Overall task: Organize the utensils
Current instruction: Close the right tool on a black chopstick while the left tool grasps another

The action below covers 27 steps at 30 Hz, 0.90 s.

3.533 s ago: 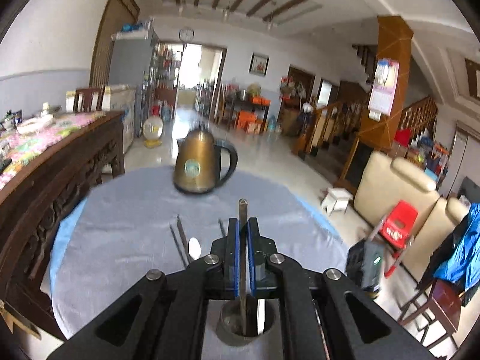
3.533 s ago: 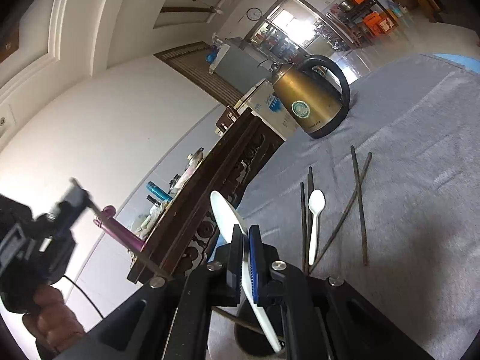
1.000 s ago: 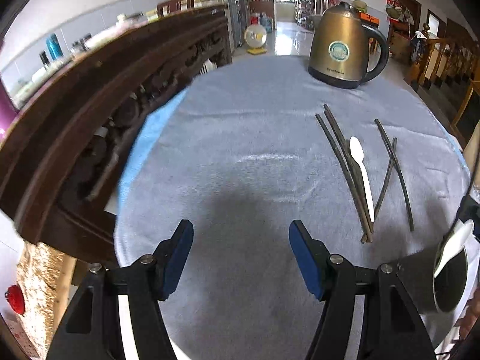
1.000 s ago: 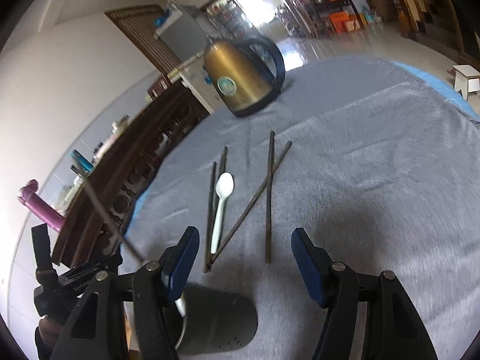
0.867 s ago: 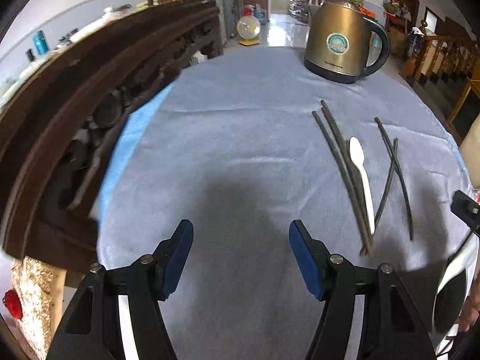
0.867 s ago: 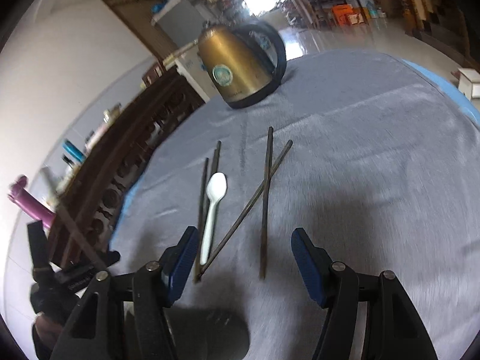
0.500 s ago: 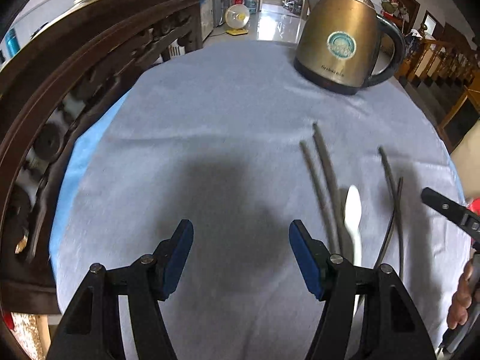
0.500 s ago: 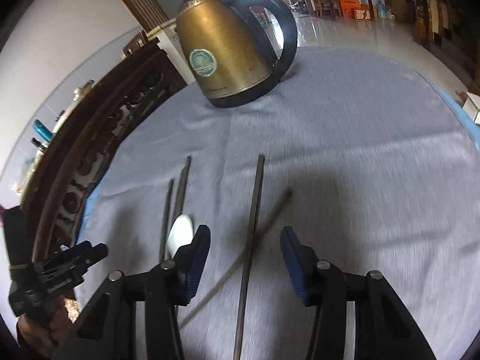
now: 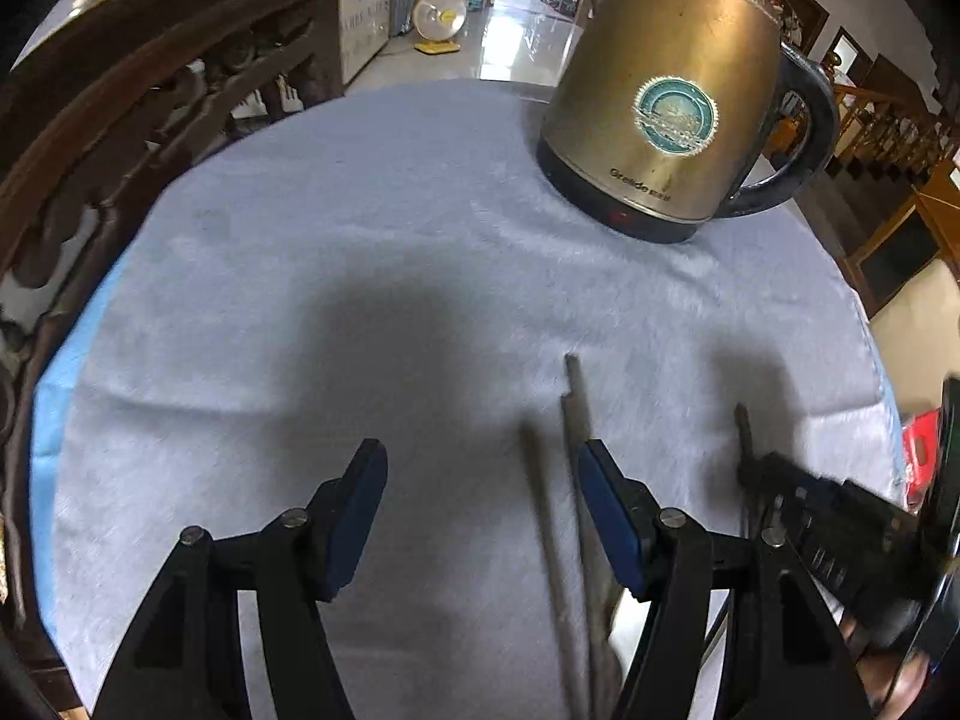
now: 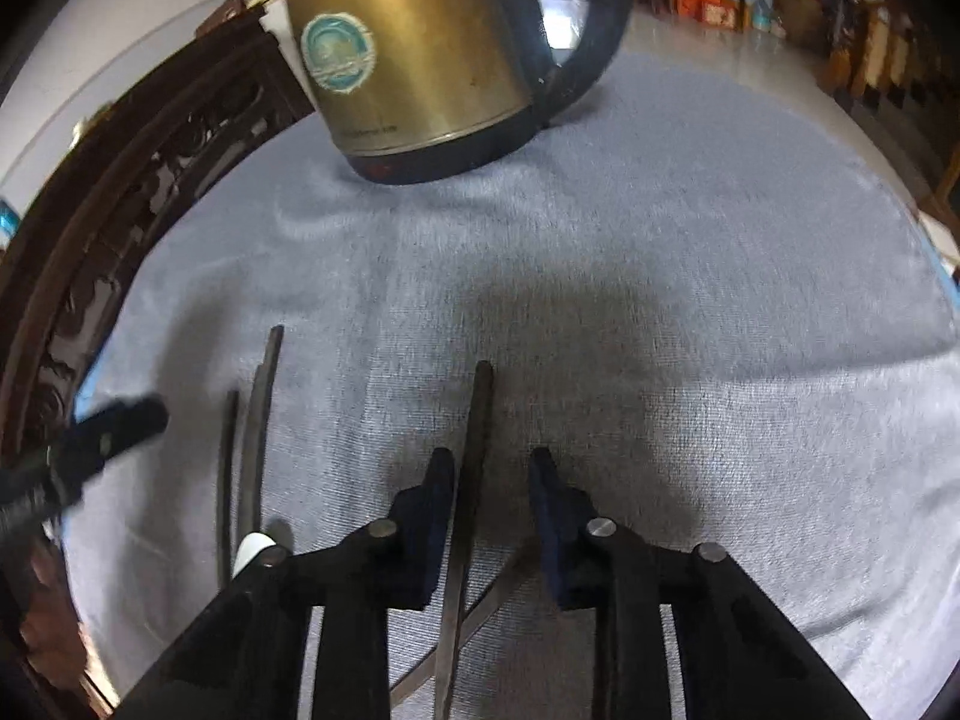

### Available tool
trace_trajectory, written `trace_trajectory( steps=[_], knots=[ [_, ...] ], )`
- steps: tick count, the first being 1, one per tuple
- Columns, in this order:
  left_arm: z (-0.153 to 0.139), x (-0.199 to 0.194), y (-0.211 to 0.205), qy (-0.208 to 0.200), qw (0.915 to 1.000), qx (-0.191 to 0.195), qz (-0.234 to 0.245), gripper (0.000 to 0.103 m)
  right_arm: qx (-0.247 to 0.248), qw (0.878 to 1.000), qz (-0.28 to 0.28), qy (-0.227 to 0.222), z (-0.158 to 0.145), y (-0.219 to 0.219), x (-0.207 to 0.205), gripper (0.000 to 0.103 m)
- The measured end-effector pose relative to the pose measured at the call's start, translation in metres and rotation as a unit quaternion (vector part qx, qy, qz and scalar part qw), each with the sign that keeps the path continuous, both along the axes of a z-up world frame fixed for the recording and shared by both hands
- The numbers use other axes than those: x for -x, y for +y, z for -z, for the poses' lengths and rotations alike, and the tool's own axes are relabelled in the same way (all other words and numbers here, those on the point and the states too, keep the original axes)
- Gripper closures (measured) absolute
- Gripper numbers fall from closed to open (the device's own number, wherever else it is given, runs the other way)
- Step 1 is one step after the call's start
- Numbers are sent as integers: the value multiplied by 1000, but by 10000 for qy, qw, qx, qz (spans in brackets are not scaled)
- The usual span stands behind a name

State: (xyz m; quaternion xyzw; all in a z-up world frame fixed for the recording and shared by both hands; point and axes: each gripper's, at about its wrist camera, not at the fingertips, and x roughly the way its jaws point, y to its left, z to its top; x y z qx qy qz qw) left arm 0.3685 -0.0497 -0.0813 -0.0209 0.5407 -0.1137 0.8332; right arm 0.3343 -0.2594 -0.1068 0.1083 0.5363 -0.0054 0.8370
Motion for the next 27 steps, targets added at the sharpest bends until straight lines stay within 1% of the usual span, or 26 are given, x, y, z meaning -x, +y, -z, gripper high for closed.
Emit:
trace_trajectory(
  steps=[1, 3, 6, 8, 11, 12, 14, 16, 17, 18, 19, 20, 21, 22, 25, 27],
  knots=[
    [1, -3, -5, 41, 10000, 19, 43, 41, 64, 10000, -51, 10, 0, 1, 0, 88],
    [6, -11, -16, 170, 9997, 95, 134, 45, 47, 9999, -131, 31, 1, -1, 0, 93],
    [14, -23, -26, 424, 9987, 242, 167, 46, -103, 9999, -136, 22, 0, -5, 1, 93],
    [19, -28, -32, 541, 9981, 255, 178, 47, -233, 9996, -137, -35, 0, -9, 2, 95],
    [22, -34, -40, 582, 9978, 226, 230, 48, -513, 9983, -97, -240, -4, -15, 7, 96],
    [23, -35, -43, 590, 9977, 212, 241, 50, -560, 9980, -84, -298, -6, -17, 9, 96],
    [25, -40, -47, 627, 9975, 212, 243, 55, -769, 9960, -68, -440, -11, -23, 17, 96],
    [29, -46, -49, 710, 9968, 281, 242, 63, -892, 9946, -57, -523, -15, -26, 23, 96],
    [31, -48, -52, 750, 9965, 287, 244, 64, -941, 9939, -45, -569, -18, -28, 27, 96],
    [30, -49, -54, 677, 9971, 262, 246, 67, -998, 9931, -33, -618, -21, -30, 33, 96],
    [31, -50, -56, 684, 9969, 245, 287, 73, -1040, 9924, -24, -650, -23, -31, 36, 96],
    [32, -51, -59, 655, 9971, 199, 325, 76, -1108, 9915, -9, -689, -25, -34, 41, 96],
    [32, -52, -61, 632, 9972, 145, 359, 85, -1153, 9909, -1, -699, -26, -36, 43, 96],
    [33, -53, -61, 619, 9973, 137, 369, 91, -1250, 9894, 16, -735, -28, -38, 48, 96],
    [34, -54, -64, 522, 9976, 108, 445, 97, -1442, 9865, 70, -773, -30, -42, 57, 96],
    [32, -53, -66, 388, 9982, 52, 451, 97, -1493, 9852, 82, -835, -34, -43, 65, 96]
  ],
)
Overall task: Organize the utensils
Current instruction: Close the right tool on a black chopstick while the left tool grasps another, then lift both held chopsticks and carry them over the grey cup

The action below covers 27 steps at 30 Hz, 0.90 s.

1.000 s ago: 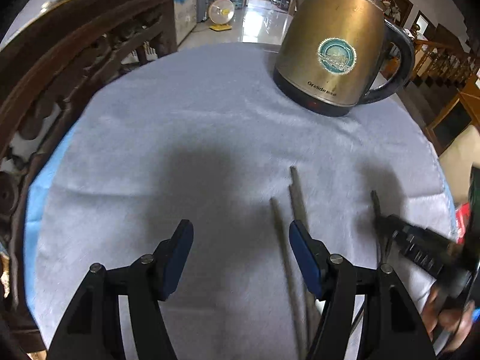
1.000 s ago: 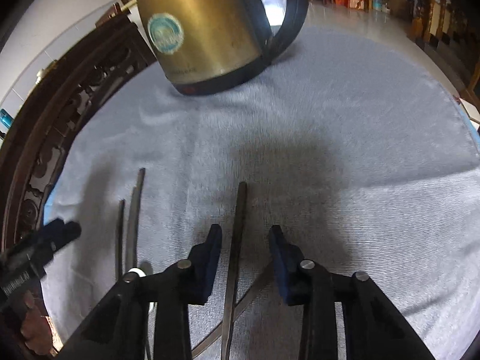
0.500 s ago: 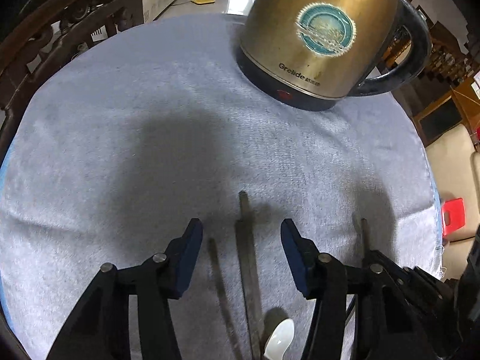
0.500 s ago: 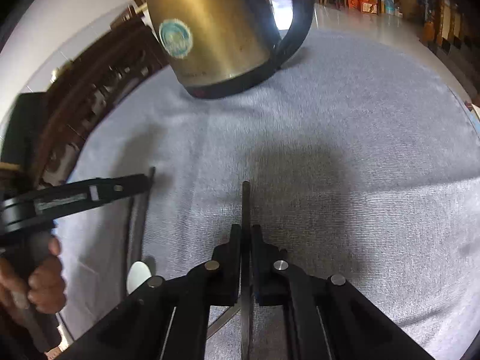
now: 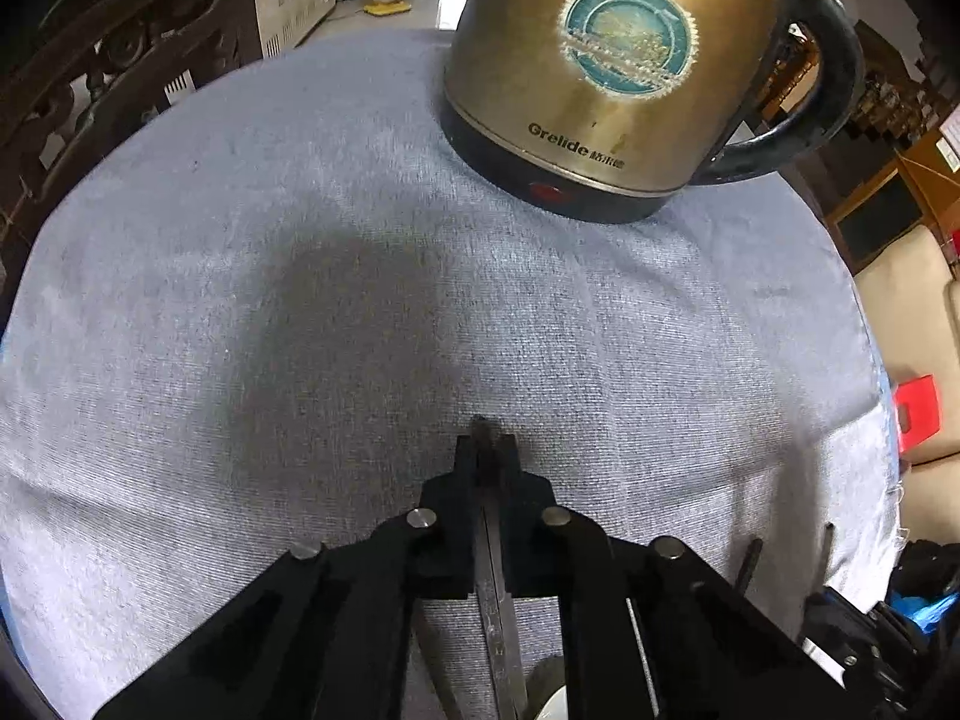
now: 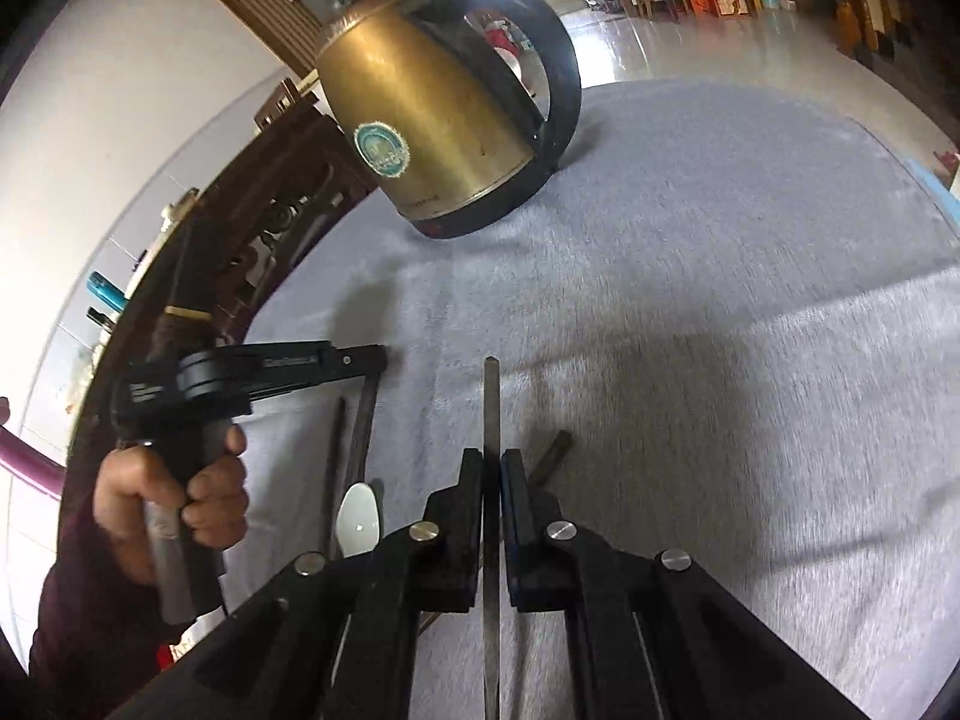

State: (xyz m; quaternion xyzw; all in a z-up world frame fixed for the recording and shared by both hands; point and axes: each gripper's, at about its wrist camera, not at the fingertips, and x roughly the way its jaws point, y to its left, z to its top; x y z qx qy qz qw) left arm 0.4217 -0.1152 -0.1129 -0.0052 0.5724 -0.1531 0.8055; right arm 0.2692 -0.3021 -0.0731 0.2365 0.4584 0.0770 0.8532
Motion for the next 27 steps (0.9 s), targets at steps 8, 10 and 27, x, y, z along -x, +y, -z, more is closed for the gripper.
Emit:
trace_trajectory(
  steps=[8, 10, 27],
  knots=[
    [-57, 32, 16, -805, 9957, 447, 116, 98, -22, 9981, -37, -608, -30, 6, 37, 96],
    [-80, 52, 26, -1085, 9928, 495, 137, 97, -11, 9967, -29, -816, -39, 9, 49, 96],
    [-187, 229, 80, -2832, 9567, 675, -68, 98, 372, 9770, 472, -2045, -102, 26, 175, 96]
  ],
)
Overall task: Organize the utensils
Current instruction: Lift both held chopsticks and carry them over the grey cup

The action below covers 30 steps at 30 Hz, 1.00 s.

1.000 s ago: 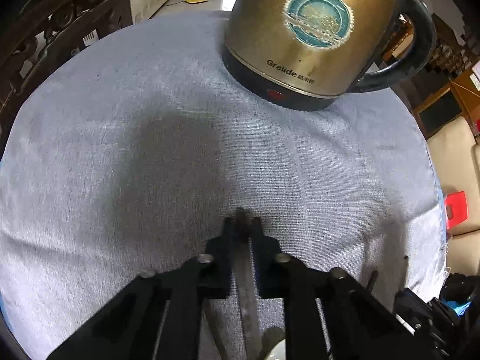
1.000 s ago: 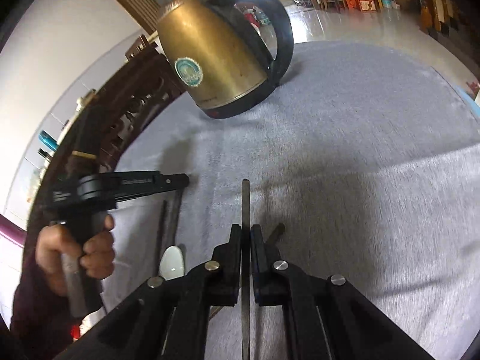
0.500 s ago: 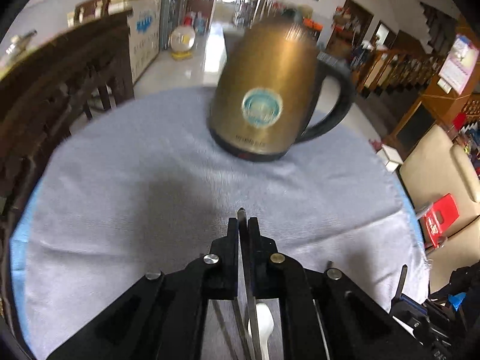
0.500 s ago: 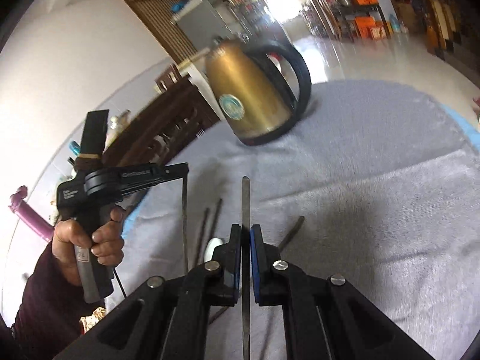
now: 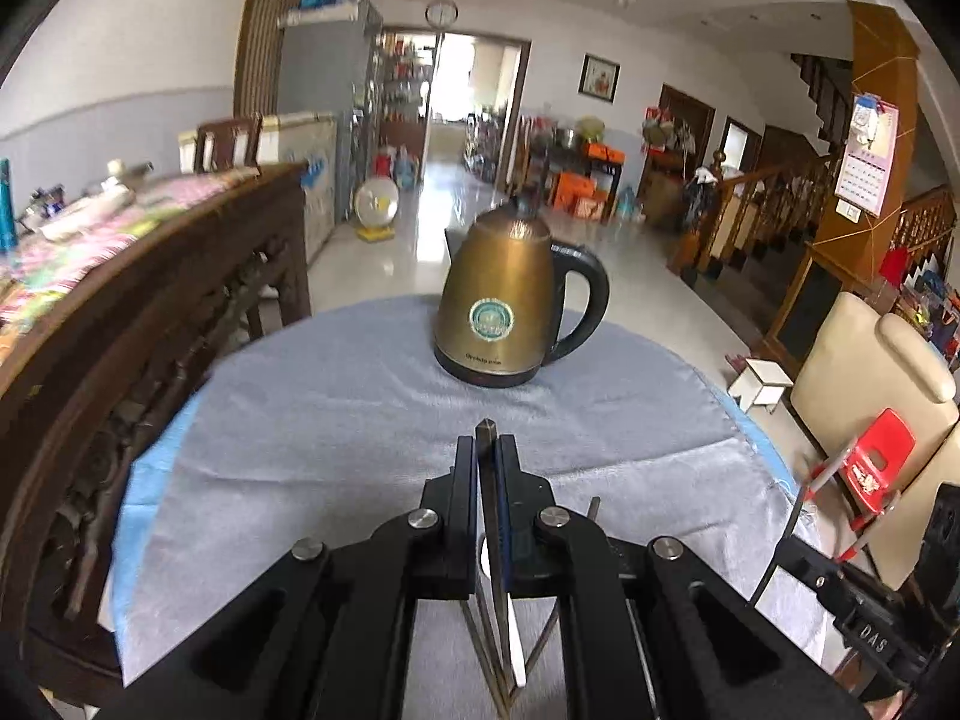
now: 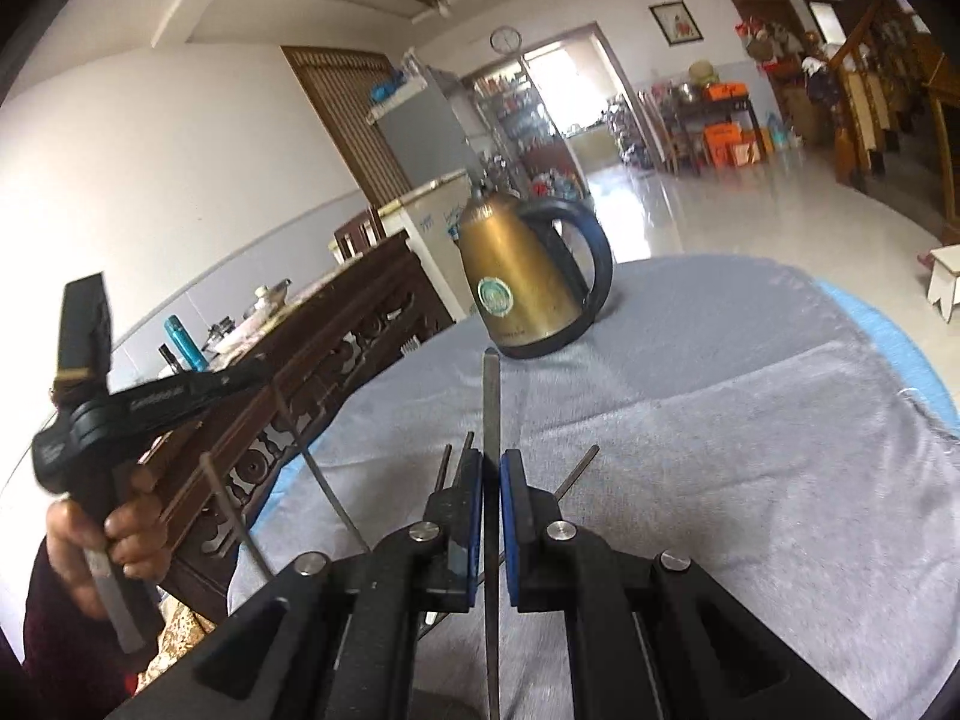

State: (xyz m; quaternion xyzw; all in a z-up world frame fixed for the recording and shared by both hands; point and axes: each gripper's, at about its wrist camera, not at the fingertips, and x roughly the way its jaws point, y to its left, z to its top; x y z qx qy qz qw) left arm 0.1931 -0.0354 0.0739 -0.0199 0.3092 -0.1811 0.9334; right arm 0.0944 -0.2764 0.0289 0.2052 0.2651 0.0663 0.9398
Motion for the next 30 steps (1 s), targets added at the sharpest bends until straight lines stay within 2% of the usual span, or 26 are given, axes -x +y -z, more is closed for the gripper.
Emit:
trace_trajectory(
  steps=[11, 20, 25, 30],
  knots=[
    [-48, 73, 21, -668, 9975, 209, 53, 98, 580, 9960, 251, -631, -40, 25, 55, 96],
    [-95, 123, 39, -1106, 9931, 322, 209, 98, 879, 9860, 471, -1339, -89, 36, 94, 96],
    [-117, 149, 50, -1329, 9887, 583, 376, 98, 909, 9811, 393, -1661, -110, 47, 112, 96],
    [-129, 169, 51, -1420, 9855, 712, 594, 98, 914, 9792, 244, -1794, -119, 59, 121, 96]
  ],
)
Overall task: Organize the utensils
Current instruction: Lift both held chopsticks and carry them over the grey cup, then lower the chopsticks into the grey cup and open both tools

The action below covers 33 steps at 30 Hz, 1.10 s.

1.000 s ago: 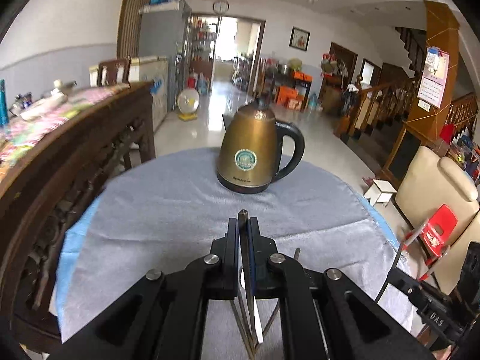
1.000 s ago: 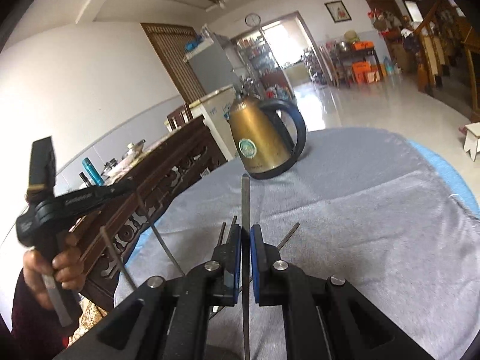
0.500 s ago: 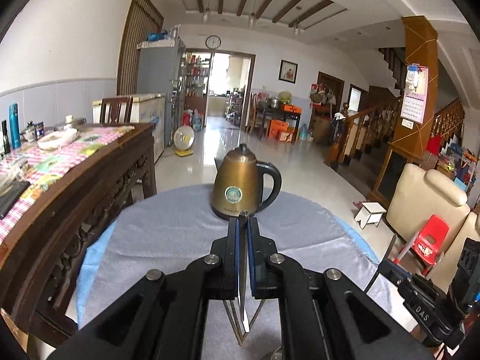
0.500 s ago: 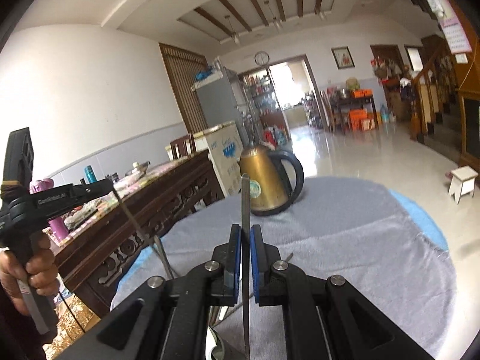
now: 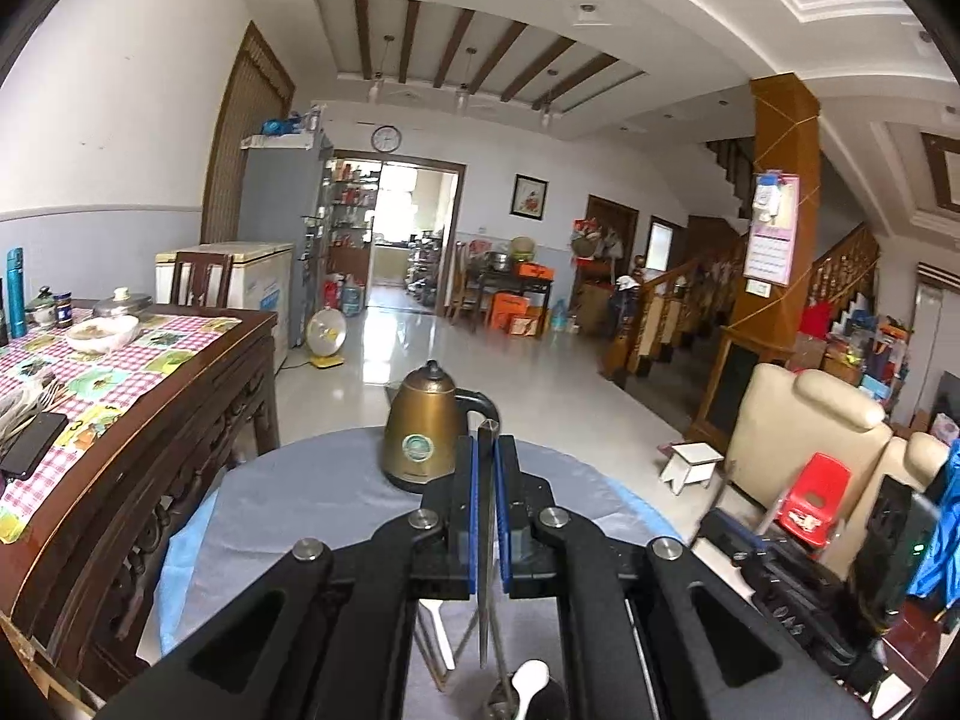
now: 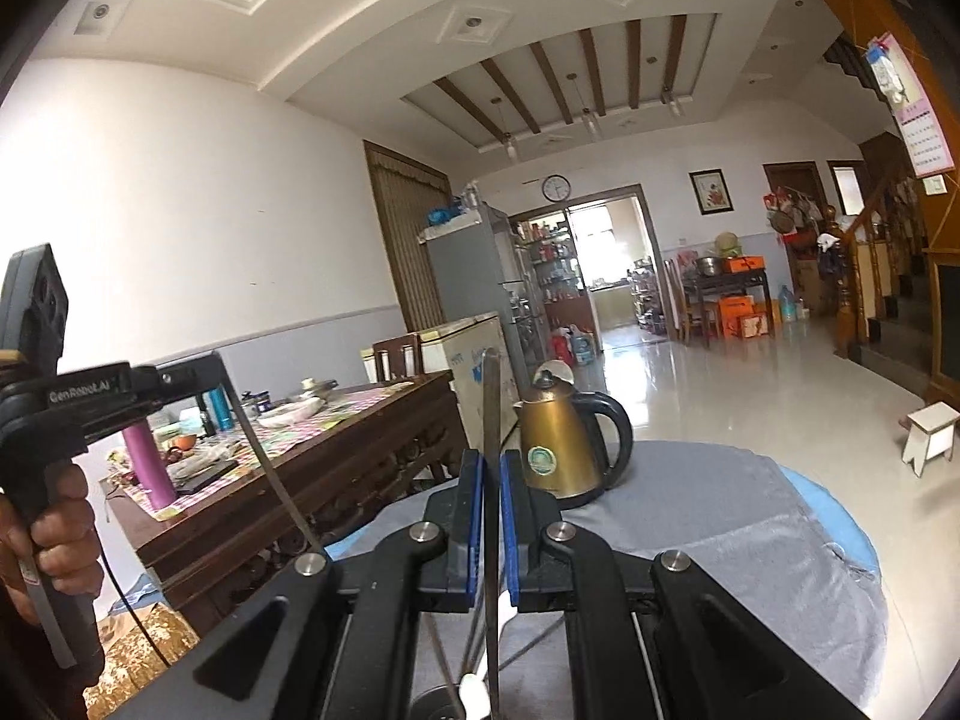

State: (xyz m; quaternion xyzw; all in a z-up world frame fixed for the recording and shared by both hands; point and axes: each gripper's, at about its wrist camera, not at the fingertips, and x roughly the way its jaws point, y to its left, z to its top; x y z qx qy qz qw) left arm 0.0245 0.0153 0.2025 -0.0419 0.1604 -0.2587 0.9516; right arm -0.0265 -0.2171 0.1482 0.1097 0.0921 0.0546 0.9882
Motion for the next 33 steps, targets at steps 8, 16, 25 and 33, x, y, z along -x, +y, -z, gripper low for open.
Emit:
trace_trajectory(
  steps=[8, 16, 25, 33],
  knots=[
    [15, 13, -17, 225, 9994, -73, 252, 98, -30, 9993, -192, 335, 21, 15, -9, 96],
    [51, -1, -27, 806, 9961, -178, 321, 98, -50, 9965, -341, 766, 49, 17, -15, 96],
    [74, -4, -28, 1096, 9933, -227, 298, 98, -102, 9945, -462, 932, 60, 21, -15, 96],
    [72, -4, -29, 1111, 9929, -243, 350, 98, -59, 9932, -540, 1029, 62, 26, -19, 96]
  ],
)
